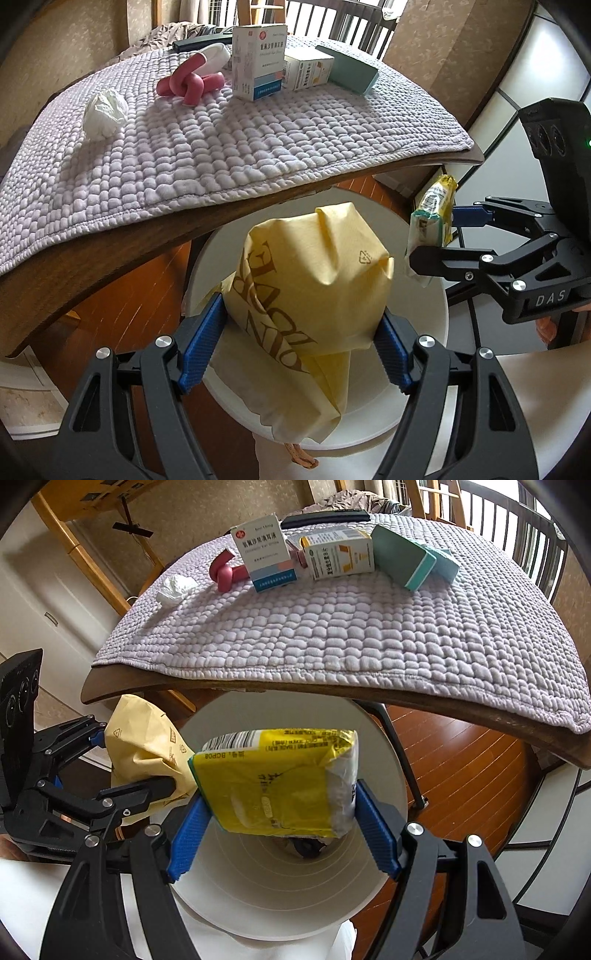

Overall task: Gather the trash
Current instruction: 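Carry the yellow paper bag and yellow packet over the white bin with both tools, then open both tools to drop the bag and packet into the bin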

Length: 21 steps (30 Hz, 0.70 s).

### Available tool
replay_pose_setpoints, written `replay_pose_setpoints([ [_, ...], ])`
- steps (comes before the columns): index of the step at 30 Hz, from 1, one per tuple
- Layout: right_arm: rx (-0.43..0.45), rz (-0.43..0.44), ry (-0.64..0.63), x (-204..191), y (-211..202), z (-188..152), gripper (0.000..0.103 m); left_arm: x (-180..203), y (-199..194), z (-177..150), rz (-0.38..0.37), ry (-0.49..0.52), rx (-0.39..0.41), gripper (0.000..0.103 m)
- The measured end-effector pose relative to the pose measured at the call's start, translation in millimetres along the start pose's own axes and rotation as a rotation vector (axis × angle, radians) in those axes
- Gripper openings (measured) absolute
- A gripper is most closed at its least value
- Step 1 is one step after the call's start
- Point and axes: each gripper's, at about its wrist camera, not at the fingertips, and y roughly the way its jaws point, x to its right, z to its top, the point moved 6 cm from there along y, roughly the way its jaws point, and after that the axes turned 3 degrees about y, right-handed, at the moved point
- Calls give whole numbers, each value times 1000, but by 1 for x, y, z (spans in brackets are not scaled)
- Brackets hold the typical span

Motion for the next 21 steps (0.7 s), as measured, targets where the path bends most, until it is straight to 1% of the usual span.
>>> replay_pose_setpoints([
  [12, -21, -9, -6, -4, 23, 8, 74, -3, 12, 1, 7, 0, -14, 77],
  [16, -24, 0, 22, -3, 31, 10, 74, -5, 19, 1, 9, -6, -25, 77],
  [21, -33, -3, 18, -3, 37, 8, 74, -5, 29, 1, 12, -7, -40, 77],
])
